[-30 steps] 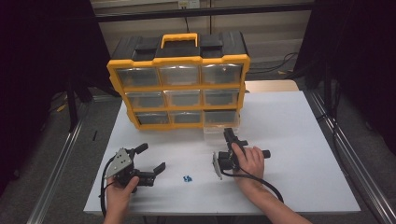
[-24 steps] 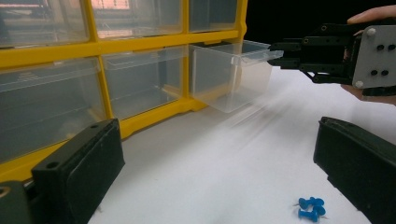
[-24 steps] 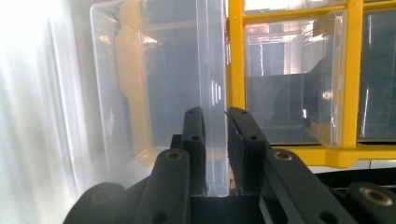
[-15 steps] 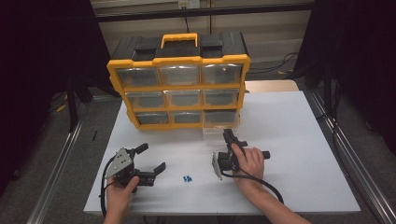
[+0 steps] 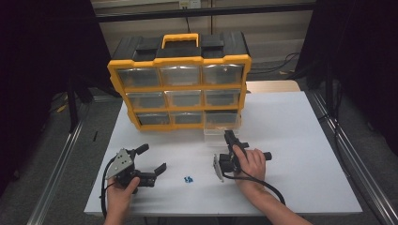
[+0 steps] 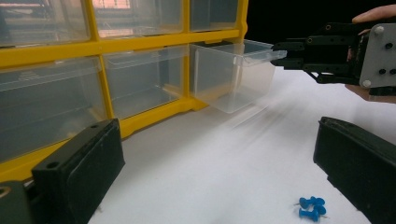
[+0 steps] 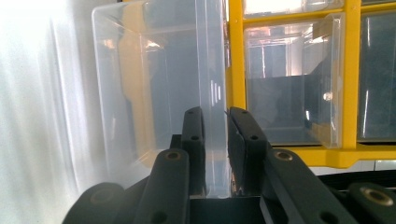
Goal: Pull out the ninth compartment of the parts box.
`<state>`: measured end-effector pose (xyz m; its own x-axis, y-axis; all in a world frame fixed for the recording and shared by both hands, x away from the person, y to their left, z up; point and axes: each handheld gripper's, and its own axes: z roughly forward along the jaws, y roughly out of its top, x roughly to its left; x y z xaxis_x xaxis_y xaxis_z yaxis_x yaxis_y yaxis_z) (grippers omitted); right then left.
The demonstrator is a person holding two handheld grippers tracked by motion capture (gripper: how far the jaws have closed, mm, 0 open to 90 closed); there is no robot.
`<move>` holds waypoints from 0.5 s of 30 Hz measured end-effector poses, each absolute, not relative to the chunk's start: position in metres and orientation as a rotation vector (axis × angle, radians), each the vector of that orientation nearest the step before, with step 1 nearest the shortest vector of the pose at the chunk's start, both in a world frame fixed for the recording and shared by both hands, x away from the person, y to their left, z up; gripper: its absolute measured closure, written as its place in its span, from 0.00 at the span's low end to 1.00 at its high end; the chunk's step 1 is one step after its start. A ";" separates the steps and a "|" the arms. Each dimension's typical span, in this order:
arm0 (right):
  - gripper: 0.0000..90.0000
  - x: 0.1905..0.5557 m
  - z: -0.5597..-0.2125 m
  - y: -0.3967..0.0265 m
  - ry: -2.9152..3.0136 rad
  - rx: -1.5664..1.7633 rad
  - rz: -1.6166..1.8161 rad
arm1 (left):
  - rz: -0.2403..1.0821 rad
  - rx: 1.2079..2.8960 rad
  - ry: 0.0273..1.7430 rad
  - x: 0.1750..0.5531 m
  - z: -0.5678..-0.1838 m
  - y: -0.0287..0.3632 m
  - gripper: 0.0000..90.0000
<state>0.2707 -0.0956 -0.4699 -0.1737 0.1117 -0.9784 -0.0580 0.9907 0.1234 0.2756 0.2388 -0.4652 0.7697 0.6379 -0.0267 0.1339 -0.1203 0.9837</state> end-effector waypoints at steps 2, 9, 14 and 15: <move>0.87 0.270 -0.468 -0.097 1.732 0.014 0.146 | 0.449 1.655 0.593 0.277 -0.466 0.239 0.02; 0.87 0.268 -0.469 -0.100 1.736 0.023 0.156 | 0.445 1.654 0.596 0.277 -0.466 0.239 0.02; 0.87 0.268 -0.469 -0.100 1.735 0.006 0.153 | 0.472 1.660 0.613 0.276 -0.465 0.239 0.02; 0.87 0.268 -0.469 -0.100 1.735 0.006 0.153 | 0.455 1.658 0.597 0.277 -0.465 0.239 0.02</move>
